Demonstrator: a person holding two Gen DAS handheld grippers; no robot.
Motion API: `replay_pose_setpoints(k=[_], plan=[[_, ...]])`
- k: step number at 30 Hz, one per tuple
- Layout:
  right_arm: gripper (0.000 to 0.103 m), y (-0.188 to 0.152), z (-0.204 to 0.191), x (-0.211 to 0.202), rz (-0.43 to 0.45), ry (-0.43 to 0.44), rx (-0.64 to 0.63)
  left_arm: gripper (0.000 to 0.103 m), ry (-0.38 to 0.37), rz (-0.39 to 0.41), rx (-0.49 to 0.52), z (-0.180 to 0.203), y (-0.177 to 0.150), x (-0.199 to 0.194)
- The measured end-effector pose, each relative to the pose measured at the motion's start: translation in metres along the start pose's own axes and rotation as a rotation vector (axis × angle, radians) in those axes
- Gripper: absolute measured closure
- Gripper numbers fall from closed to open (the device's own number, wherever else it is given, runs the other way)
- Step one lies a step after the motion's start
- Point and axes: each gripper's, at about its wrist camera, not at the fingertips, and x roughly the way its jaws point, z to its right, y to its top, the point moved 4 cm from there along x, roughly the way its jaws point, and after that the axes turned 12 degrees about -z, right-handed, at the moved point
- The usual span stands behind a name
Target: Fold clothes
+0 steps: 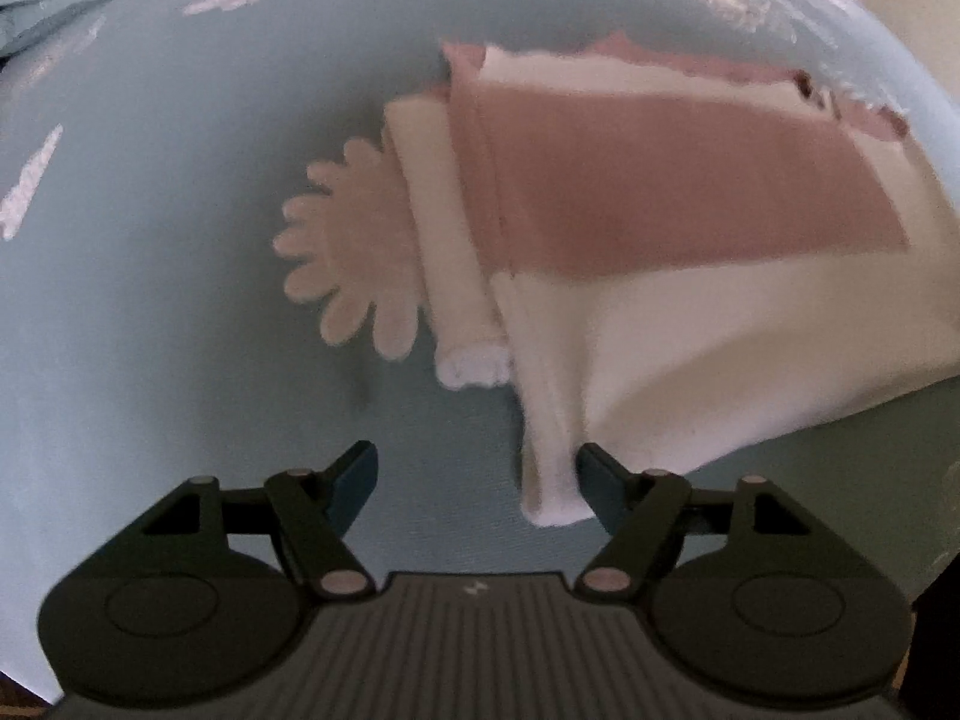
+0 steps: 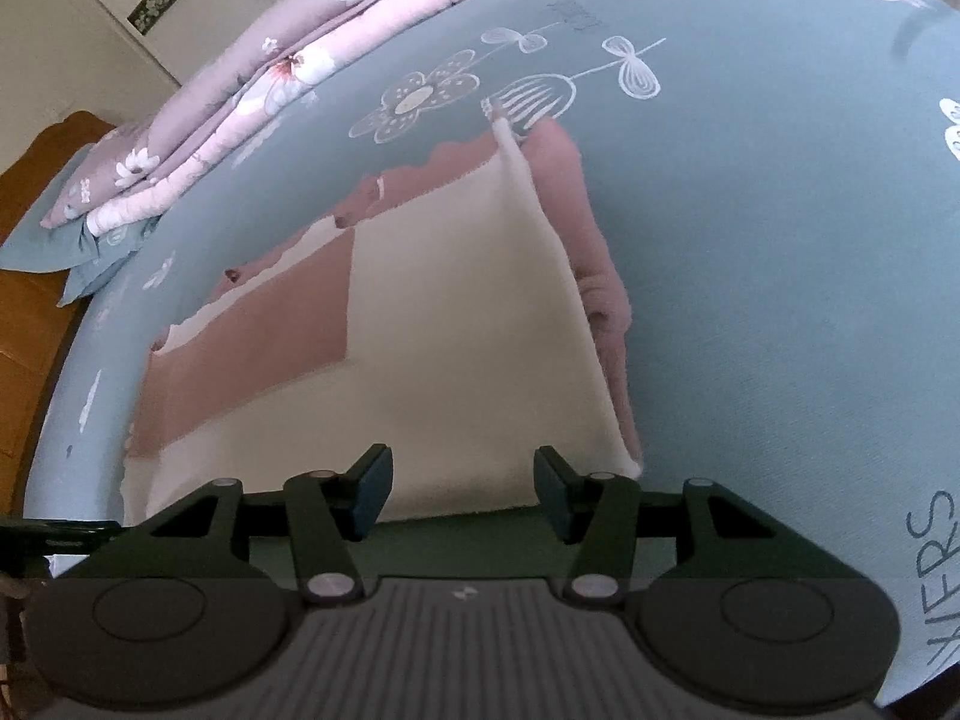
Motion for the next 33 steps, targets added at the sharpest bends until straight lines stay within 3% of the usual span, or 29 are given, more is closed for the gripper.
replay_pose_setpoints(k=[2,3,4,7,13,19,24,29,33], plan=[[0.06,0.001,-0.006,-0.002,0.012,0.016,-0.024,0.031,-0.029,0.051,0.001,0.002,0.005,-0.015],[0.074,0.002,-0.009,-0.003,0.016,0.025,-0.037,0.031,-0.047,0.073,0.001,0.003,0.009,-0.021],[0.079,0.003,-0.014,-0.003,0.016,0.031,-0.05,0.034,-0.059,0.088,0.003,0.005,0.014,-0.025],[0.08,0.006,-0.03,0.001,0.003,0.054,-0.09,0.042,-0.097,0.126,0.023,0.015,0.028,-0.032],[0.08,0.029,-0.086,0.024,-0.066,0.102,-0.28,0.04,-0.145,0.112,0.198,0.05,0.021,-0.021],[0.08,0.07,-0.202,0.084,-0.179,0.193,-0.601,0.038,-0.174,0.14,0.319,0.06,0.01,-0.017],[0.08,0.074,-0.285,0.15,-0.287,0.197,-0.843,0.037,-0.18,0.077,0.344,0.051,0.009,0.005],[0.079,0.055,-0.321,0.202,-0.413,0.213,-1.014,0.032,-0.239,0.082,0.368,0.048,0.0,0.01],[0.082,0.063,-0.329,0.225,-0.426,0.204,-1.089,0.031,-0.251,0.096,0.389,0.046,-0.007,0.012]])
